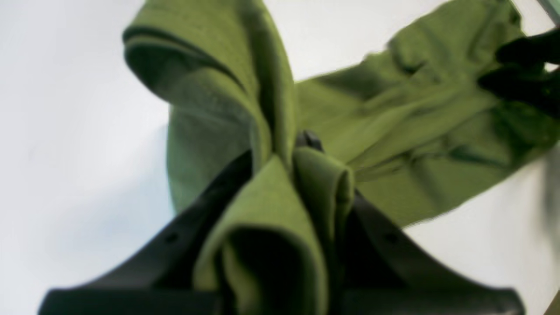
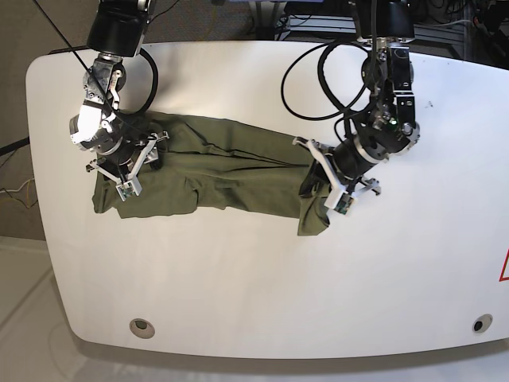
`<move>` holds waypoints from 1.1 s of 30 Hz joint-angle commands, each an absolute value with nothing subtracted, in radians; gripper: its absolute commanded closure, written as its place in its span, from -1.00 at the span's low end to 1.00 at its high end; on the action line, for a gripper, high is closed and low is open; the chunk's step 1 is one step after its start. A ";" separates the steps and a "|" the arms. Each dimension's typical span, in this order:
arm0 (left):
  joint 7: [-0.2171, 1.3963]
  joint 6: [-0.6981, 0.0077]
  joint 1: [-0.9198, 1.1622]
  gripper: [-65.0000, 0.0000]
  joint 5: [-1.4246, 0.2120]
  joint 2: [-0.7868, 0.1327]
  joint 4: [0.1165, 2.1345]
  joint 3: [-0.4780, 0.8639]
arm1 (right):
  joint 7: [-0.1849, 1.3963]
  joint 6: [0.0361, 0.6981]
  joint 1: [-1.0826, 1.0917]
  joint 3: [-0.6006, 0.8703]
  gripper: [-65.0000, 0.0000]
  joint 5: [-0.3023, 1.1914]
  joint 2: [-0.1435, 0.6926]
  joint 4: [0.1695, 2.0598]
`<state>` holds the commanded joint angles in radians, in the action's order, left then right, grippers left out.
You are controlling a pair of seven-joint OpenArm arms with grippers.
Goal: Fold the T-shirt properly
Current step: 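Carry the held strip end with the left gripper toward the right gripper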
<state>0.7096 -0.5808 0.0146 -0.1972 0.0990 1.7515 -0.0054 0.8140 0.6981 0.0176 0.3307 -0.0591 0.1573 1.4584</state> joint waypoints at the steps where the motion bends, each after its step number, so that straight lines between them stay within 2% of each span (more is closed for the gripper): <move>1: 0.710 -0.581 0.015 1.00 -0.188 0.107 1.751 -0.016 | 0.814 0.698 0.016 0.329 -0.01 -0.059 0.157 1.458; 7: 0.685 -0.581 0.007 1.00 -0.136 0.156 1.728 -0.091 | 0.814 0.698 0.016 0.329 -0.01 -0.059 0.157 1.458; 15: 0.628 -0.581 0.007 1.00 -0.107 0.157 1.609 -0.173 | 0.814 0.698 0.016 0.329 -0.01 -0.059 0.157 1.458; 22: 0.585 -0.507 0.008 1.00 -0.111 0.157 1.532 -0.200 | 0.814 0.698 0.015 0.331 -0.01 -0.059 0.157 1.458; 28: 0.579 -0.506 0.007 1.00 -0.111 0.157 1.492 -0.202 | 0.814 0.698 0.015 0.331 -0.01 -0.059 0.157 1.458; 30: 0.579 -0.507 0.007 0.93 -0.113 0.157 1.492 -0.202 | 0.814 0.698 0.015 0.329 -0.01 -0.059 0.157 1.458; 32: 0.579 -0.521 0.007 0.76 -0.113 0.157 1.492 -0.202 | 0.814 0.698 0.015 0.329 -0.01 -0.059 0.157 1.458; 33: 0.579 -0.535 0.007 0.62 -0.113 0.157 1.492 -0.202 | 0.814 0.698 0.015 0.329 -0.01 -0.059 0.157 1.458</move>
<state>0.5792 -0.5347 0.0069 -0.1128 0.1571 1.4922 -0.2018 0.8140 0.6981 0.0146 0.3291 -0.0591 0.1573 1.4584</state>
